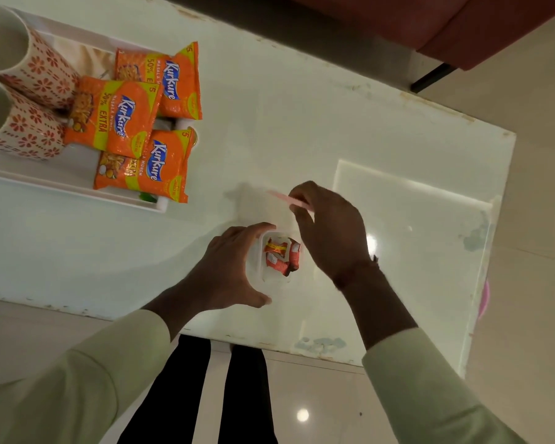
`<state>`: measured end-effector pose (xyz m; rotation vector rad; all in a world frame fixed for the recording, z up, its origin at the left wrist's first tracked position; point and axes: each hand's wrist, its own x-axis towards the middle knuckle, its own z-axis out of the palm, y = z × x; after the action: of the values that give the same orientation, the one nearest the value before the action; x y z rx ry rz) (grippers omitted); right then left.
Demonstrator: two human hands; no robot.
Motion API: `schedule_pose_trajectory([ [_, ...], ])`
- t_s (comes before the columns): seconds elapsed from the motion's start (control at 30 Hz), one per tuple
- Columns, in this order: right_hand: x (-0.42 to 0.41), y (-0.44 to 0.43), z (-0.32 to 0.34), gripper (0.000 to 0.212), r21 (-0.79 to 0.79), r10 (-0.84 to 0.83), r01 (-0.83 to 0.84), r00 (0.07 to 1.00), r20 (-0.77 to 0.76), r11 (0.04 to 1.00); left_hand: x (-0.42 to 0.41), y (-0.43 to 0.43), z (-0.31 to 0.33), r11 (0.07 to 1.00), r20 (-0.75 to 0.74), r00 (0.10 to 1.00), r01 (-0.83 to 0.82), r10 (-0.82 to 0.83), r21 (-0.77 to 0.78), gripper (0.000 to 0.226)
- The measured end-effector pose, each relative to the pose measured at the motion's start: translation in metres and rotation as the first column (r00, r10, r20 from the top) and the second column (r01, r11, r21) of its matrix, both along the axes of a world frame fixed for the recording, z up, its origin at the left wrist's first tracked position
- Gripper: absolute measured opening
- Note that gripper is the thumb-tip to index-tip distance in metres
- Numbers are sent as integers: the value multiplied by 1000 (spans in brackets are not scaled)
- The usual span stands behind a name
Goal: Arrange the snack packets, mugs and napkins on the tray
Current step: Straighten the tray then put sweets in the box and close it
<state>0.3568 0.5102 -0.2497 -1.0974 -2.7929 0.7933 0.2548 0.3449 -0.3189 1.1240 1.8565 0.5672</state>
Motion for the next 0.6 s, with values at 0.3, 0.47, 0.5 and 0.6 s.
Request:
schedule_pose_trajectory([
  [0.3,67,-62,-27,47,128,191,-178,977,-96,976,-4,0,-1,999,14,1000,20,-20,-42,120],
  [0.47,78,-76,-27,48,162,191,-176,978,-80,971,-4,0,-3,1000,32,999,22,-22,-13,117],
  [0.5,78,-78,-26,47,164,191,-177,979,-75,970,-4,0,-3,1000,31,999,24,-24,-11,117],
  [0.6,78,-82,-24,46,158,197,-187,979,-52,970,-4,0,-3,999,26,999,34,-34,2,115],
])
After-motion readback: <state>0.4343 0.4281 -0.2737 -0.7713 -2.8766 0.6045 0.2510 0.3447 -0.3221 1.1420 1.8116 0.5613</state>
